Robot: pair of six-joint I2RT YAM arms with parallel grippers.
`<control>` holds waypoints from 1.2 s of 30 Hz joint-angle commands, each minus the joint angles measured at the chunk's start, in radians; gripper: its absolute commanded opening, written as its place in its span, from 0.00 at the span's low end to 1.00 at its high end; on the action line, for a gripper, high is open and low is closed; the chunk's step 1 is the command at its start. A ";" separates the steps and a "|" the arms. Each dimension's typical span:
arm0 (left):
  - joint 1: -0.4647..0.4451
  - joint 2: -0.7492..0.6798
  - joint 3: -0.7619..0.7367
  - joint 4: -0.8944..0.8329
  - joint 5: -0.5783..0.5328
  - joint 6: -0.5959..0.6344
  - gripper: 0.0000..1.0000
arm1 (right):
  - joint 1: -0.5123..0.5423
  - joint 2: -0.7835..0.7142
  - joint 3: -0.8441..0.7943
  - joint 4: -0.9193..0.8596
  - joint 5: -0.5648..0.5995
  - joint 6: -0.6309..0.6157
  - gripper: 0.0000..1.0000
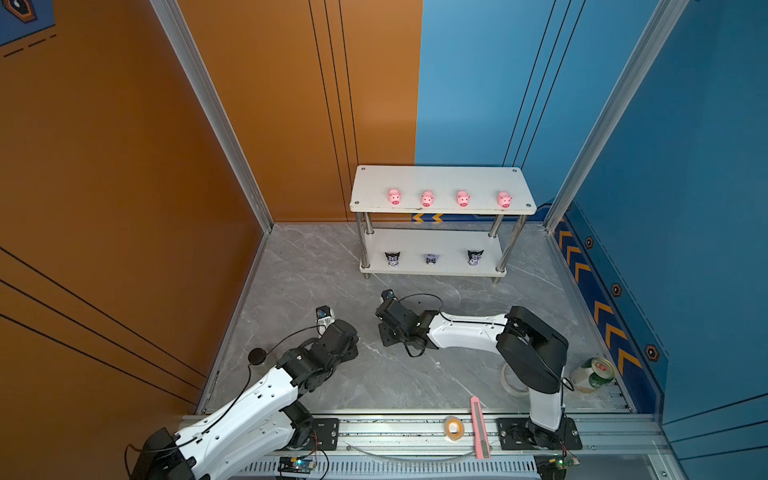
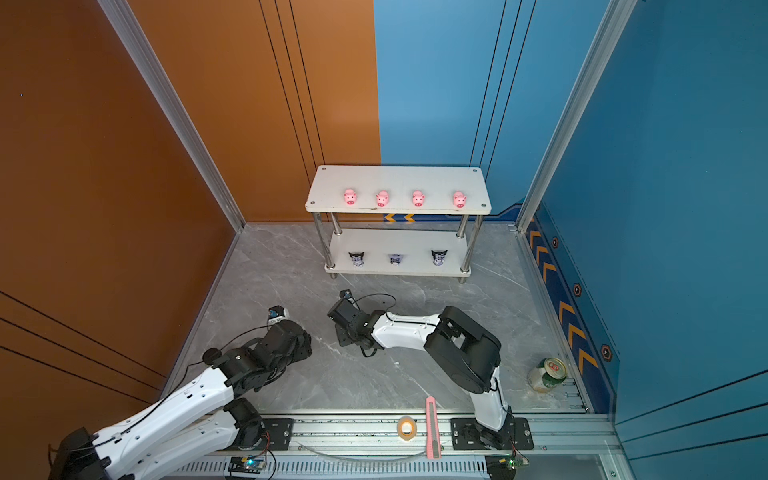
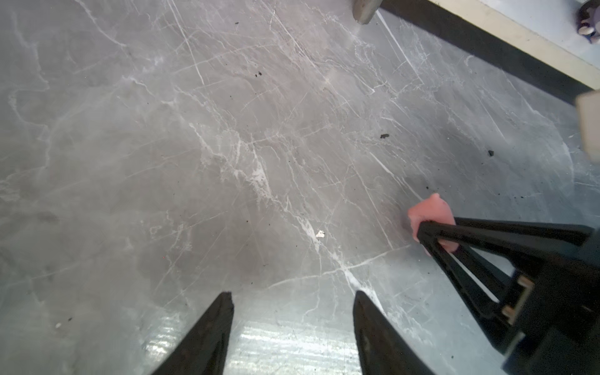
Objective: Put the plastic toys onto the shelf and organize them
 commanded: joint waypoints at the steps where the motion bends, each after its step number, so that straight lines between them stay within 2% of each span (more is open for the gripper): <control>1: 0.009 0.018 -0.010 0.014 0.020 -0.011 0.64 | 0.001 0.044 0.034 0.037 0.030 0.073 0.28; 4: 0.009 0.049 -0.003 0.025 0.029 -0.011 0.66 | -0.001 0.059 0.035 0.062 0.013 0.086 0.34; 7: 0.004 0.084 0.008 0.038 0.032 -0.010 0.67 | -0.001 0.036 0.009 0.089 0.007 0.095 0.48; 10: 0.001 0.125 0.029 0.067 0.035 -0.001 0.69 | -0.014 -0.040 -0.064 0.134 -0.003 0.101 0.56; 12: -0.003 0.166 0.049 0.089 0.040 0.008 0.70 | -0.033 -0.105 -0.128 0.164 -0.021 0.102 0.58; 17: -0.029 0.305 0.102 0.169 0.063 0.024 0.71 | -0.091 -0.306 -0.316 0.187 -0.037 0.095 0.59; 25: -0.081 0.523 0.227 0.234 0.096 0.044 0.71 | -0.150 -0.631 -0.520 0.099 0.067 0.059 0.56; 27: -0.099 0.558 0.254 0.231 0.095 0.049 0.68 | -0.160 -0.687 -0.549 0.070 0.091 0.047 0.53; 31: -0.127 0.604 0.282 0.232 0.092 0.038 0.49 | -0.195 -0.750 -0.598 0.040 0.088 0.038 0.45; 36: -0.144 0.607 0.285 0.206 0.067 0.008 0.37 | -0.216 -0.756 -0.622 0.052 0.056 0.038 0.43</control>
